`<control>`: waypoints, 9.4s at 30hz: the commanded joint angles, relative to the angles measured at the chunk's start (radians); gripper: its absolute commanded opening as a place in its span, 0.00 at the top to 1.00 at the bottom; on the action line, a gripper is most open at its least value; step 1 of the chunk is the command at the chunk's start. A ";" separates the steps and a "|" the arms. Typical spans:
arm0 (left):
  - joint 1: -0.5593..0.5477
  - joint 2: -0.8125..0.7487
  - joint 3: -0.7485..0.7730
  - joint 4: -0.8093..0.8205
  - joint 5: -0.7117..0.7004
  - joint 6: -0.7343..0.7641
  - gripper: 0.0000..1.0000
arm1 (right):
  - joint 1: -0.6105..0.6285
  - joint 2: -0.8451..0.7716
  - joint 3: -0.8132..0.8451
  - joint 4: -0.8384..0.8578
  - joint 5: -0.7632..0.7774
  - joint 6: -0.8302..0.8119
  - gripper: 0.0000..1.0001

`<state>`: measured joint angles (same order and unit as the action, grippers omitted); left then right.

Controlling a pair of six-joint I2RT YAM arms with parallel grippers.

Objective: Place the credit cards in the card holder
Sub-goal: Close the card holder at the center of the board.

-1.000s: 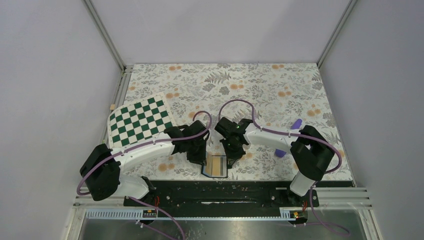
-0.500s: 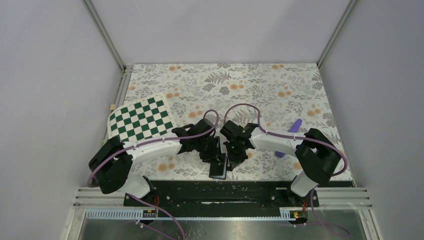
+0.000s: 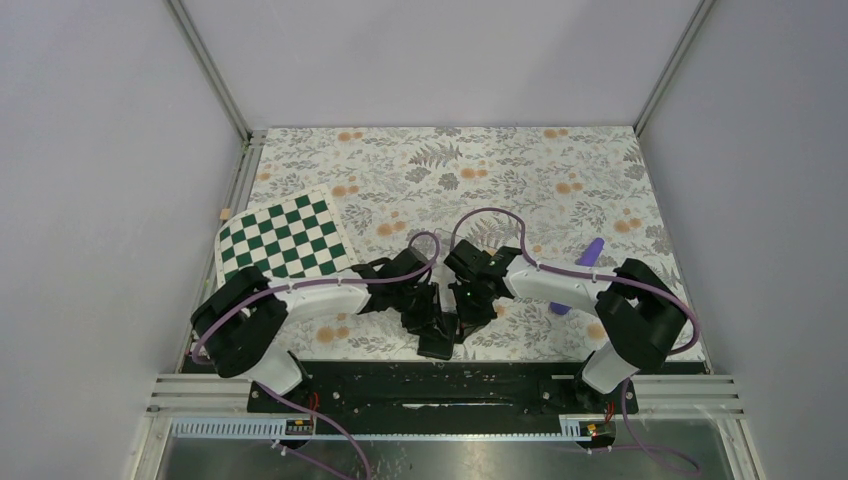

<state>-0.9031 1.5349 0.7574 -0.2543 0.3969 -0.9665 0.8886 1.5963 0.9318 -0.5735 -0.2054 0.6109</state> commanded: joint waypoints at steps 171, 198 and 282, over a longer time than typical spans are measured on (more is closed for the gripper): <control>0.014 -0.008 0.042 -0.077 -0.197 0.179 1.00 | -0.080 0.137 0.015 0.161 -0.203 0.033 1.00; 0.089 -0.039 -0.101 0.139 -0.031 0.111 1.00 | -0.070 0.040 -0.001 0.240 -0.221 -0.028 1.00; 0.092 -0.020 0.015 -0.004 -0.001 0.218 0.83 | 0.007 0.187 0.084 0.120 -0.129 -0.058 1.00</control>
<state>-0.8089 1.4921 0.7620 -0.3103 0.3660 -0.7586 0.8757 1.7584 1.0000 -0.4114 -0.3763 0.5728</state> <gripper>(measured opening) 0.182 0.026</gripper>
